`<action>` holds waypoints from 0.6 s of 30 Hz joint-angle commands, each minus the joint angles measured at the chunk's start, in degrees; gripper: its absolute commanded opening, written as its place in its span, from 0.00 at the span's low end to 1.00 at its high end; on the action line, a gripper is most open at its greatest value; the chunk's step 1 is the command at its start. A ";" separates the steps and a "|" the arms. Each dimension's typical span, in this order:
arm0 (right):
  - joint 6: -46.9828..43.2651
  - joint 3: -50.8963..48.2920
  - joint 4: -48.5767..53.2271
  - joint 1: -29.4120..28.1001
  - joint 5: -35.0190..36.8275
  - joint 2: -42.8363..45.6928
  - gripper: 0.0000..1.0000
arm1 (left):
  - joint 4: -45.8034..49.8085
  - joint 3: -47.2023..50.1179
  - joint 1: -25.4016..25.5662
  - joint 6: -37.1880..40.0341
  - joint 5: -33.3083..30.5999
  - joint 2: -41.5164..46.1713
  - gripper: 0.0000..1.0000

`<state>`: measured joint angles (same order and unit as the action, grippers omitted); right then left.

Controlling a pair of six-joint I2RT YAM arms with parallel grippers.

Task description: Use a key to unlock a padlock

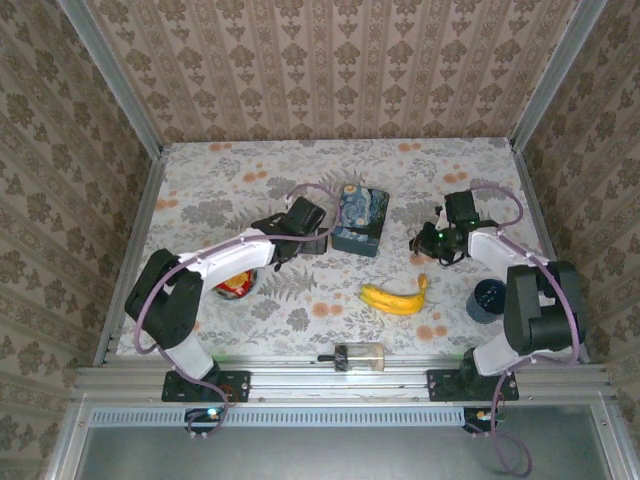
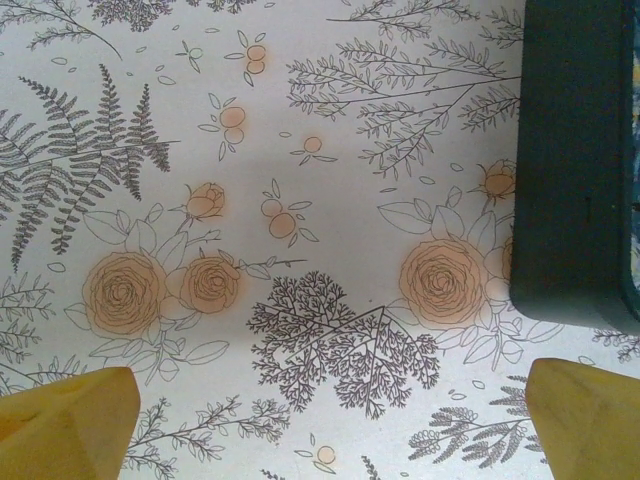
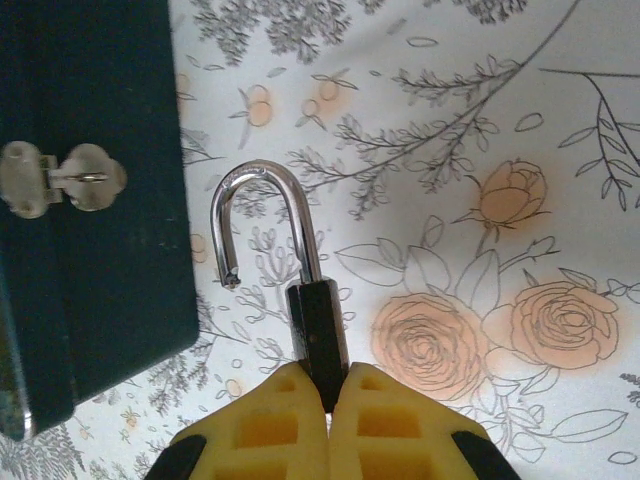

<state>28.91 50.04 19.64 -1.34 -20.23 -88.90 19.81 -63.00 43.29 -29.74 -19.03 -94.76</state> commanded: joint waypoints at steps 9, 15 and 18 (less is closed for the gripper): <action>-9.21 10.21 7.73 3.27 -5.57 -10.41 0.04 | -0.66 3.32 0.12 -2.09 -0.47 5.10 1.00; -11.85 16.35 10.18 4.40 -6.14 -17.38 0.12 | -2.83 3.94 0.88 -2.09 1.07 5.55 1.00; -12.34 18.86 12.70 4.60 -4.29 -19.50 0.19 | -3.16 3.69 1.74 -1.96 1.88 5.51 1.00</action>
<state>18.57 66.61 28.05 2.92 -25.10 -106.65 17.72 -59.96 44.07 -30.87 -18.24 -91.00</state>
